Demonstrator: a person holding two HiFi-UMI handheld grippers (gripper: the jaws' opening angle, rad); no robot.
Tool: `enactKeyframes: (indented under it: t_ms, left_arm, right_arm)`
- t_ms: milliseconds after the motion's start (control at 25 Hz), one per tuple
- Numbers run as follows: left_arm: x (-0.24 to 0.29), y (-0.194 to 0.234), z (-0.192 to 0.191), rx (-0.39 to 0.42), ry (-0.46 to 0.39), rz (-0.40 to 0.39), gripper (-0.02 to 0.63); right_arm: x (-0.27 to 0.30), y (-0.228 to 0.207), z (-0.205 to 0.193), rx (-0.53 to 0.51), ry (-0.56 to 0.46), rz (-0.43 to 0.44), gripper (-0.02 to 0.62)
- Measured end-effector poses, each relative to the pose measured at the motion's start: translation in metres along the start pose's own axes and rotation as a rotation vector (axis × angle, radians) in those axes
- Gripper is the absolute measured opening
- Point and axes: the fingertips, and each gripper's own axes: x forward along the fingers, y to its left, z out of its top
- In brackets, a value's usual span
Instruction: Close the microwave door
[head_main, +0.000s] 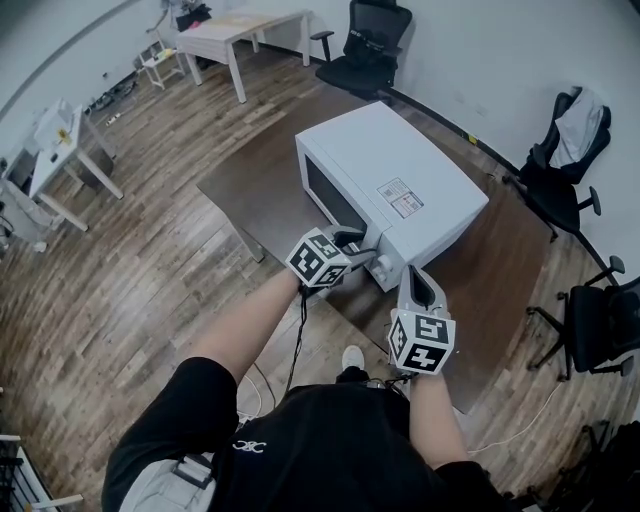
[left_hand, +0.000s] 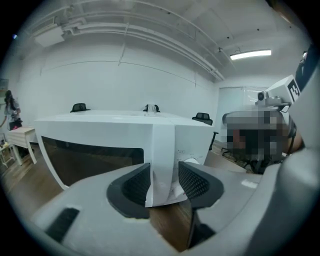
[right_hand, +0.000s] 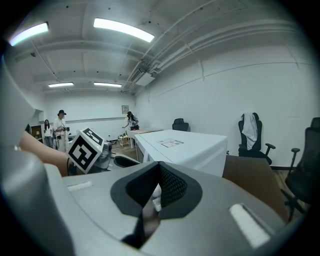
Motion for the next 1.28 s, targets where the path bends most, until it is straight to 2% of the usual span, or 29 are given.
enactKeyframes:
  t_ms: [80, 200, 320, 680, 880, 1080, 1280]
  left_arm:
    - [-0.009, 0.0, 0.003, 0.0, -0.013, 0.033, 0.173]
    - [-0.028, 0.008, 0.006, -0.064, -0.037, 0.128, 0.009]
    - [-0.05, 0.011, 0.012, -0.121, -0.084, 0.201, 0.011]
    - [-0.117, -0.018, 0.015, -0.154, -0.175, 0.352, 0.012]
    - [-0.169, -0.034, 0.009, -0.265, -0.247, 0.448, 0.012]
    - [-0.207, -0.055, -0.004, -0.225, -0.234, 0.527, 0.012]
    - [-0.23, -0.071, -0.012, -0.236, -0.247, 0.55, 0.012]
  right_arm:
    - [0.001, 0.005, 0.001, -0.005, -0.004, 0.013, 0.009]
    - [0.001, 0.016, 0.003, -0.013, -0.011, 0.034, 0.009]
    - [0.0, 0.027, 0.005, -0.019, -0.015, 0.055, 0.009]
    - [-0.006, 0.068, 0.004, -0.014, -0.037, 0.12, 0.009]
    - [-0.014, 0.096, 0.004, -0.028, -0.045, 0.16, 0.009]
    - [-0.027, 0.124, -0.001, -0.03, -0.063, 0.195, 0.008]
    - [-0.042, 0.151, -0.006, -0.037, -0.078, 0.231, 0.008]
